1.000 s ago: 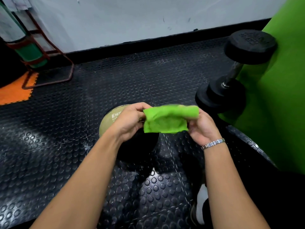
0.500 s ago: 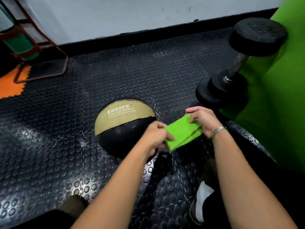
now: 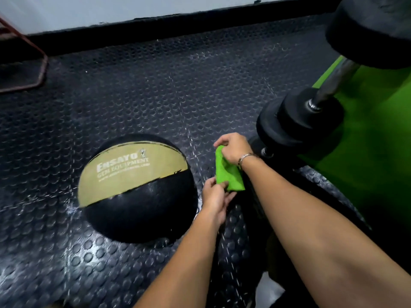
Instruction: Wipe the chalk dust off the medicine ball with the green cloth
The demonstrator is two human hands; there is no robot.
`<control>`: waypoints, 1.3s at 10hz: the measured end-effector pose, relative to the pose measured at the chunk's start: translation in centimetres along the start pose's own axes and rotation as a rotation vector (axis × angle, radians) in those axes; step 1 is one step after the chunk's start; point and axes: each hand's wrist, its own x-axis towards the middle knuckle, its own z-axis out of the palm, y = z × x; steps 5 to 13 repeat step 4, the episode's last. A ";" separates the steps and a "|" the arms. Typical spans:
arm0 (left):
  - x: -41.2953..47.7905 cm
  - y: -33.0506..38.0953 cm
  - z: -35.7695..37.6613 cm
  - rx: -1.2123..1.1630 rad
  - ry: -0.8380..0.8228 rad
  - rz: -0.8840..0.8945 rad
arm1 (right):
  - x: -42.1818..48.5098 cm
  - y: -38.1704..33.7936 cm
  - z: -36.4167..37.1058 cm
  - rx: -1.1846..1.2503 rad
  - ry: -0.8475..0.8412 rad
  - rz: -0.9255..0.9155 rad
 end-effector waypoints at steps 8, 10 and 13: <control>0.5 -0.6 -1.0 0.589 0.097 0.104 | 1.1 1.5 0.3 -0.137 -0.112 0.072; 0.5 -0.6 -1.0 0.589 0.097 0.104 | 1.1 1.5 0.3 -0.137 -0.112 0.072; 0.5 -0.6 -1.0 0.589 0.097 0.104 | 1.1 1.5 0.3 -0.137 -0.112 0.072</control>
